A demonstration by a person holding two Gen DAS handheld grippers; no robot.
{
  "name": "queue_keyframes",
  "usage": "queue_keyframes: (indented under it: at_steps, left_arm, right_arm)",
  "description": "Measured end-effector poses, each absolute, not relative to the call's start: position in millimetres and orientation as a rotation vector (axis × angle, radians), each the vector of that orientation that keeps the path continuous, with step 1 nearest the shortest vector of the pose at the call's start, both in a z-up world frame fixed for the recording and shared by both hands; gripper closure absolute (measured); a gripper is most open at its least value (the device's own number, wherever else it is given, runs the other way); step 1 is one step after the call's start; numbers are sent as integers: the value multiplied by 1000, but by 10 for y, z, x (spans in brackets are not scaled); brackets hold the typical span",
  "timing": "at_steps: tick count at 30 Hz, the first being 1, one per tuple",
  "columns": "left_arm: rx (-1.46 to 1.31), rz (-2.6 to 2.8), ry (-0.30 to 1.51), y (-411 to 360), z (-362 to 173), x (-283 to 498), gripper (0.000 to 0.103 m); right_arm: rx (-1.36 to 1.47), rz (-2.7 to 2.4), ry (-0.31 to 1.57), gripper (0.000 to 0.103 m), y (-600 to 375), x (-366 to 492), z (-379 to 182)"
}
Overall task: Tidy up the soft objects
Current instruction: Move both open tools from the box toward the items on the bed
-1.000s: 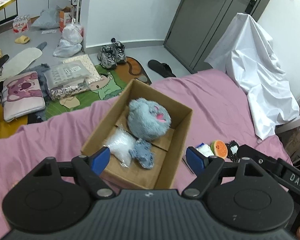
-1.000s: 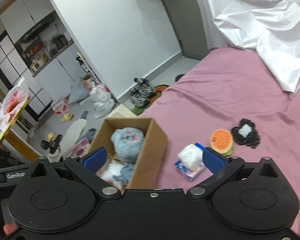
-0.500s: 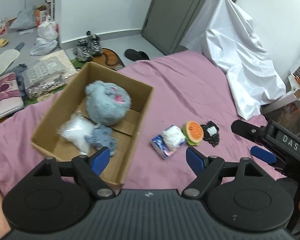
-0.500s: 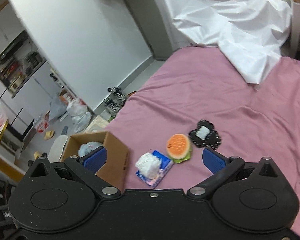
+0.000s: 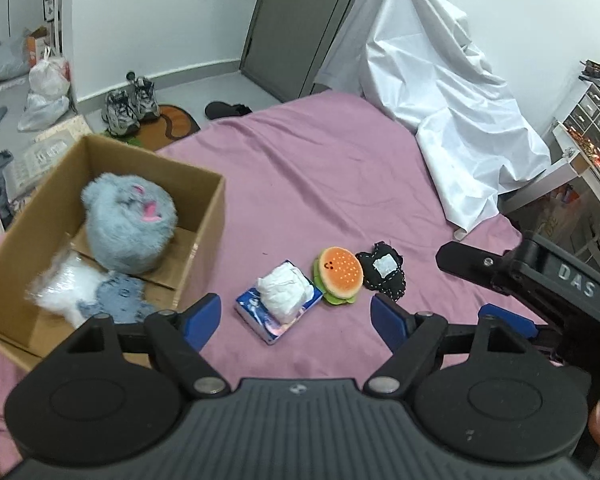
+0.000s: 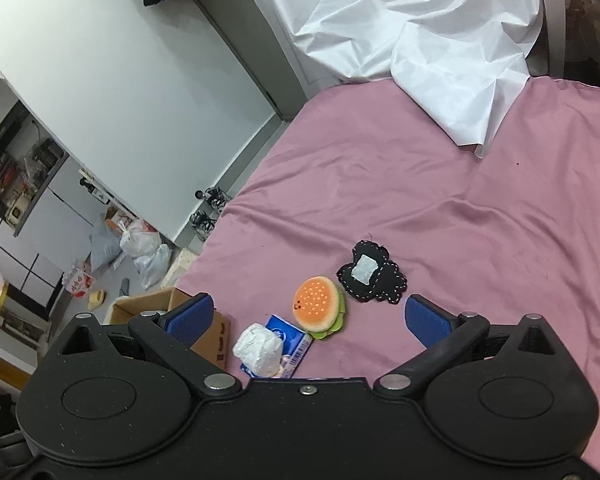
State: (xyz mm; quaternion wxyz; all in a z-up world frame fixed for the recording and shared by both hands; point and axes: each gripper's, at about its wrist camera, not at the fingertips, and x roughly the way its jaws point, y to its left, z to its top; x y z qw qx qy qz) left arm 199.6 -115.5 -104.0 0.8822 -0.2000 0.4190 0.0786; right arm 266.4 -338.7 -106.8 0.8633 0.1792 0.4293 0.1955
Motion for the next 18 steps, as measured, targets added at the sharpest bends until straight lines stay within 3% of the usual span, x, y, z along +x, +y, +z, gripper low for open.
queue_keyframes:
  at_steps: [10,18]
  left_arm:
    - [-470,183,895,-1277,-1400,2266,29]
    - [-568,322,912,-1295,-1670,2415,31]
  right_arm:
    - [353,433,927,0,-3382,2899,-1240]
    - [365,453,955,10,-3324,3195,-1429]
